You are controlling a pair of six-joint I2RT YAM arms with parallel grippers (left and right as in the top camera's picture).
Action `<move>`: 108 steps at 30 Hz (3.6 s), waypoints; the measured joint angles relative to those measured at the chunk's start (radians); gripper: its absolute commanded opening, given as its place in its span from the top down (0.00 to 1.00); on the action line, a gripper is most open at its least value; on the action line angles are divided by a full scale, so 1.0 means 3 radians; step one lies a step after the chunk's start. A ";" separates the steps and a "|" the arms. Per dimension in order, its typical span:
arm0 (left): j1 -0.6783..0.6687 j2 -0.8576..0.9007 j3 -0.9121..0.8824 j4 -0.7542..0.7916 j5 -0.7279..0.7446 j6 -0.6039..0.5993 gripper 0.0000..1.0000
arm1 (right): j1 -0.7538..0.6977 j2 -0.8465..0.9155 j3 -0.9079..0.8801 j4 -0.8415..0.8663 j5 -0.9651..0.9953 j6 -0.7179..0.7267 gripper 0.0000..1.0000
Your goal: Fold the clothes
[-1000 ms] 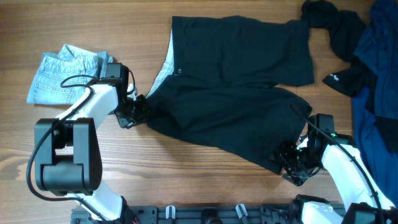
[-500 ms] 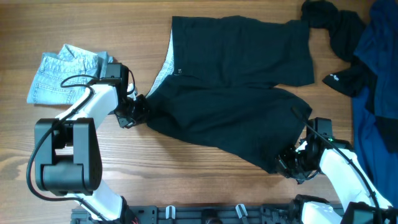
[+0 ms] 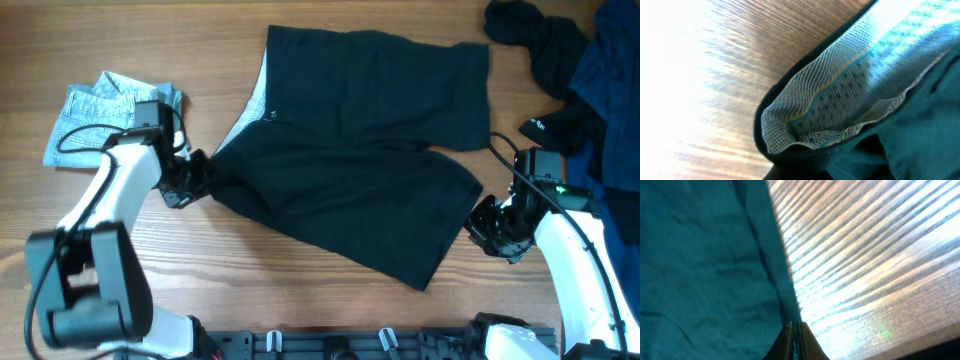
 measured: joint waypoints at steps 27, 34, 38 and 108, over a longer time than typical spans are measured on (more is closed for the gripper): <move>0.0008 -0.0361 0.0000 -0.0072 -0.0025 0.0032 0.94 | 0.0991 0.0037 -0.1179 0.0909 -0.1446 0.0514 0.68; 0.0008 -0.0362 0.0000 -0.0075 -0.0027 0.0031 0.93 | 0.0997 0.0158 -0.1181 0.1001 -0.1397 0.0804 0.94; 0.0008 -0.0362 0.0000 -0.0075 -0.0027 0.0032 0.93 | 0.0997 0.0156 -0.1181 0.1034 -0.1404 0.0762 0.91; 0.0008 -0.0364 0.0000 -0.0108 0.0065 0.0041 0.73 | 0.1788 0.0793 -0.0446 0.0496 -0.1027 0.0576 0.31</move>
